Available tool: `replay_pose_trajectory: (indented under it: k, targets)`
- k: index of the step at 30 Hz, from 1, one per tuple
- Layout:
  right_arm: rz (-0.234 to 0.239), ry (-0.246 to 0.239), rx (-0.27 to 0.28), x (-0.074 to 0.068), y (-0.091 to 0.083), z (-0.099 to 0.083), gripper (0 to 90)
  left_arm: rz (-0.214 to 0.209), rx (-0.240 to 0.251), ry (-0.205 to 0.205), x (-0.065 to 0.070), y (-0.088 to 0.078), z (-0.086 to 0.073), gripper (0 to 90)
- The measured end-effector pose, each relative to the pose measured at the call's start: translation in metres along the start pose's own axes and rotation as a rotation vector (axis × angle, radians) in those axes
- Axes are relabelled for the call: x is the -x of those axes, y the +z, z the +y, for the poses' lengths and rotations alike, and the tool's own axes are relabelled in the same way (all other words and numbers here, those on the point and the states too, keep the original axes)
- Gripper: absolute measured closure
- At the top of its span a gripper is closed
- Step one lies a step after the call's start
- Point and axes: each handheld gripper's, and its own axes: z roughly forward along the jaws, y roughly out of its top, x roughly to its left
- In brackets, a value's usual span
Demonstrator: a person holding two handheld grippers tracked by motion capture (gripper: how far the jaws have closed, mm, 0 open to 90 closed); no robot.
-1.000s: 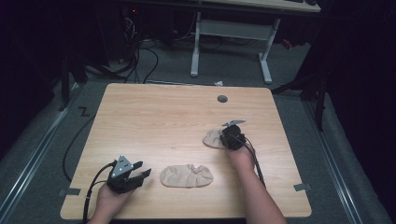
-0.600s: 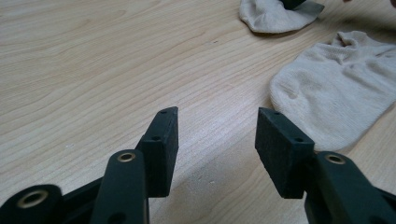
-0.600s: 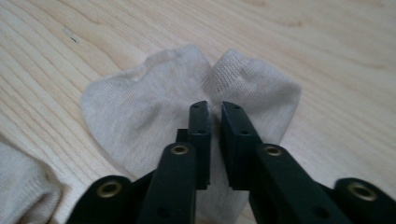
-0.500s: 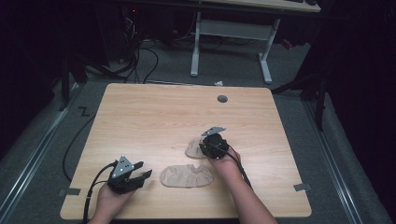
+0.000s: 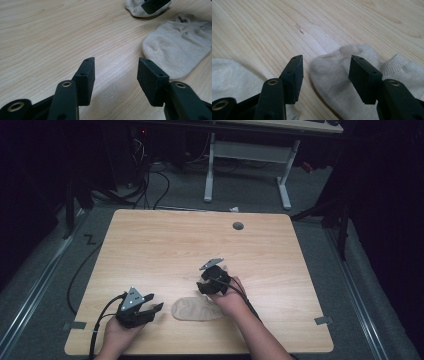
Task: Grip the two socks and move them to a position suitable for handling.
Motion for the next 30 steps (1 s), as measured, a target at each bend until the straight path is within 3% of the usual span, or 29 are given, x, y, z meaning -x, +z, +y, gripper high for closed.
replay_pose_trajectory:
  k: [4, 9, 21, 25, 30]
  targets:
    - [-0.028, -0.002, -0.007, -0.001, 0.004, 0.0, 46.0, -0.003, -0.003, 0.003, 0.0, 0.0, 0.0, 48.8]
    - [-0.003, -0.022, -0.047, 0.0, 0.013, -0.003, 45.6, -0.003, -0.004, 0.008, 0.001, 0.0, 0.0, 48.9]
    - [-0.023, -0.014, -0.043, 0.002, 0.013, -0.003, 68.7, 0.003, 0.003, 0.011, 0.001, 0.001, -0.001, 48.2]
    - [-0.045, -0.02, -0.06, 0.003, 0.012, -0.002, 81.0, 0.002, 0.004, 0.013, 0.001, 0.0, 0.0, 47.8]
    - [-0.036, -0.01, -0.061, 0.006, 0.012, -0.002, 84.2, 0.002, 0.003, 0.013, 0.001, 0.0, 0.0, 47.7]
